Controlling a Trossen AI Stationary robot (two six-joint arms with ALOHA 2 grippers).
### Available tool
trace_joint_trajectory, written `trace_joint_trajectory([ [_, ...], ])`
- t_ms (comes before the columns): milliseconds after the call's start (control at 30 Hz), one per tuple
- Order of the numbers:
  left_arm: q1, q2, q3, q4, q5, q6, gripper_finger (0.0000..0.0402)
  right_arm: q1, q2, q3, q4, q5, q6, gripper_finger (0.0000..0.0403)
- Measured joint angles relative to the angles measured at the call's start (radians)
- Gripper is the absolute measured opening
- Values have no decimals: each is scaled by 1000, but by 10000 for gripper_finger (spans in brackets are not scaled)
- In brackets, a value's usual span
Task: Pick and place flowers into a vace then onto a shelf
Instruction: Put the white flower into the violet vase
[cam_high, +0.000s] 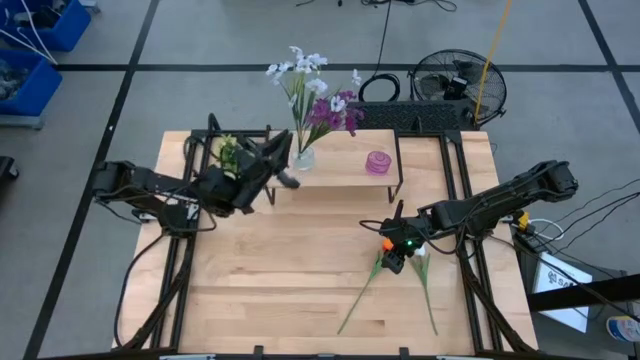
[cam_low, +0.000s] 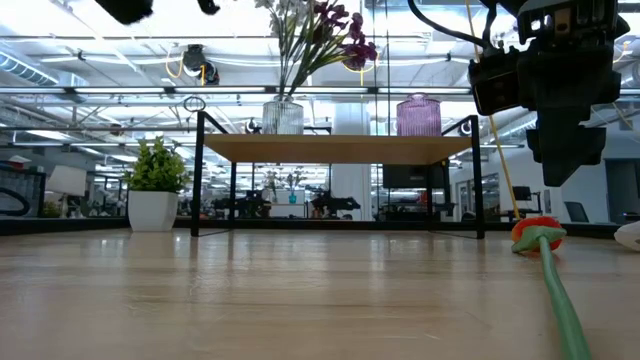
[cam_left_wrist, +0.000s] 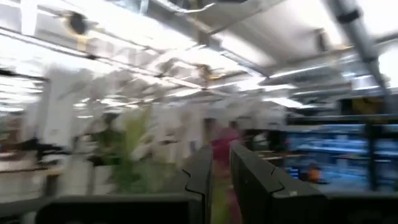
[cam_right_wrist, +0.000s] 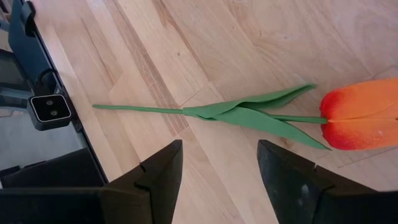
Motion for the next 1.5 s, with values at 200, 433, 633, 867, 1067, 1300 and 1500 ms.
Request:
trace_joint_trajectory([
  [200, -118, -84, 0, -180, 69, -104, 63, 0, 0, 0, 0, 0, -26, 199],
  [433, -227, -114, 0, -379, 78, -388, 63, 43, 0, 0, -2, -64, 92, 199],
  [633, -266, -112, 0, -505, 84, -503, 63, 118, 0, 0, -41, -261, 328, 197],
  [867, -257, -113, 0, -518, 78, -501, 63, 201, -10, 1, -269, -285, 458, 161],
  [1067, -236, -113, 0, -519, 76, -498, 63, 217, -12, 1, -405, -107, 504, 145],
  [1300, -236, -113, 0, -522, 77, -499, 63, 217, -12, 0, -436, 48, 527, 167],
  [1500, -236, -113, 0, -526, 77, -511, 63, 223, -11, -105, -366, 77, 640, 175],
])
